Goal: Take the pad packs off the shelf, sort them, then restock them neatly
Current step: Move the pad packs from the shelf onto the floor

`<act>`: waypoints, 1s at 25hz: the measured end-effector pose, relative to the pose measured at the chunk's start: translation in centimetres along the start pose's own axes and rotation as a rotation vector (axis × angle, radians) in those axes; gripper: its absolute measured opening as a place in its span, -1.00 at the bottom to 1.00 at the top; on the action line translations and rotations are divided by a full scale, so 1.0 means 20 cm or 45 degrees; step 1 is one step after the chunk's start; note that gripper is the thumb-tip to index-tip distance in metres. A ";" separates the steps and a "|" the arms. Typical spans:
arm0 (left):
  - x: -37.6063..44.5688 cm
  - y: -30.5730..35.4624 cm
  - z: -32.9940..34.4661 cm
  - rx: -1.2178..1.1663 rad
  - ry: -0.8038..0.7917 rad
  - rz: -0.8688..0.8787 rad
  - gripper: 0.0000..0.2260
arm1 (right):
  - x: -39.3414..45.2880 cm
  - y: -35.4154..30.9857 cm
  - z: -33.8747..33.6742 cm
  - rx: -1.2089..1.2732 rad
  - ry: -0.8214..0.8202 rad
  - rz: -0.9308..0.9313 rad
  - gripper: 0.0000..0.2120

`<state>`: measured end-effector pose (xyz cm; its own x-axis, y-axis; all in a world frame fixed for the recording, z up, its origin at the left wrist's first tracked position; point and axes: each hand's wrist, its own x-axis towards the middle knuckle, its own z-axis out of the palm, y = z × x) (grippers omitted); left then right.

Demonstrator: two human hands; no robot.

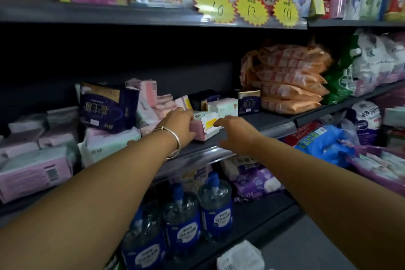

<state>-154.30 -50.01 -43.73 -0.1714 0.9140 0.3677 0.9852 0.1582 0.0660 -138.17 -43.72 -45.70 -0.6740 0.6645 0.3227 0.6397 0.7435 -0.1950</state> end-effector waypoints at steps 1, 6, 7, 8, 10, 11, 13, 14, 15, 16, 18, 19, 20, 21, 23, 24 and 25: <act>0.06 -0.02 0.00 0.024 -0.014 -0.016 -0.56 | 0.06 0.03 0.00 0.003 0.000 0.000 -0.44; 0.30 -0.10 0.02 0.160 -0.029 -0.066 -0.49 | 0.35 0.10 0.05 0.029 -0.014 0.068 -0.31; 0.36 -0.12 0.03 0.172 -0.040 -0.070 -0.48 | 0.40 0.11 0.07 0.035 -0.031 0.094 -0.27; 0.40 -0.14 0.04 0.180 -0.050 -0.071 -0.47 | 0.46 0.11 0.10 0.037 -0.047 0.125 -0.23; 0.49 -0.16 0.06 0.175 -0.072 -0.067 -0.48 | 0.54 0.12 0.15 0.041 -0.088 0.177 -0.17; 0.52 -0.17 0.08 0.162 -0.076 -0.065 -0.49 | 0.58 0.13 0.18 0.041 -0.112 0.198 -0.16; 0.57 -0.17 0.10 0.128 -0.077 -0.053 -0.51 | 0.63 0.13 0.23 0.040 -0.160 0.232 -0.15; 0.58 -0.17 0.11 0.111 -0.078 -0.048 -0.52 | 0.64 0.13 0.25 0.049 -0.184 0.241 -0.15; 0.60 -0.17 0.12 0.096 -0.079 -0.043 -0.53 | 0.64 0.12 0.27 0.069 -0.198 0.245 -0.15; 0.61 -0.17 0.13 0.085 -0.076 -0.041 -0.54 | 0.65 0.12 0.28 0.092 -0.185 0.239 -0.15; 0.63 -0.15 0.14 0.064 -0.066 -0.040 -0.57 | 0.64 0.12 0.25 0.120 -0.114 0.195 -0.19; 0.64 -0.13 0.13 0.044 -0.061 -0.044 -0.58 | 0.63 0.14 0.23 0.120 -0.080 0.172 -0.20; 0.65 -0.12 0.13 0.016 -0.053 -0.054 -0.60 | 0.62 0.16 0.19 0.119 -0.059 0.153 -0.22; 0.66 -0.10 0.12 -0.013 -0.038 -0.065 -0.62 | 0.60 0.19 0.15 0.119 -0.052 0.140 -0.24; 0.69 -0.06 0.10 -0.079 0.004 -0.087 -0.66 | 0.55 0.27 0.06 0.112 -0.065 0.118 -0.24; 0.70 -0.03 0.10 -0.113 0.021 -0.096 -0.68 | 0.52 0.32 0.02 0.109 -0.074 0.118 -0.24; 0.72 0.00 0.11 -0.138 0.021 -0.103 -0.68 | 0.49 0.37 -0.03 0.112 -0.085 0.130 -0.24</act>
<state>-156.70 -36.11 -40.41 -0.2511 0.8936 0.3722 0.9623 0.1891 0.1953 -139.80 -31.72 -43.47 -0.6319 0.7385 0.2351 0.6734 0.6733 -0.3052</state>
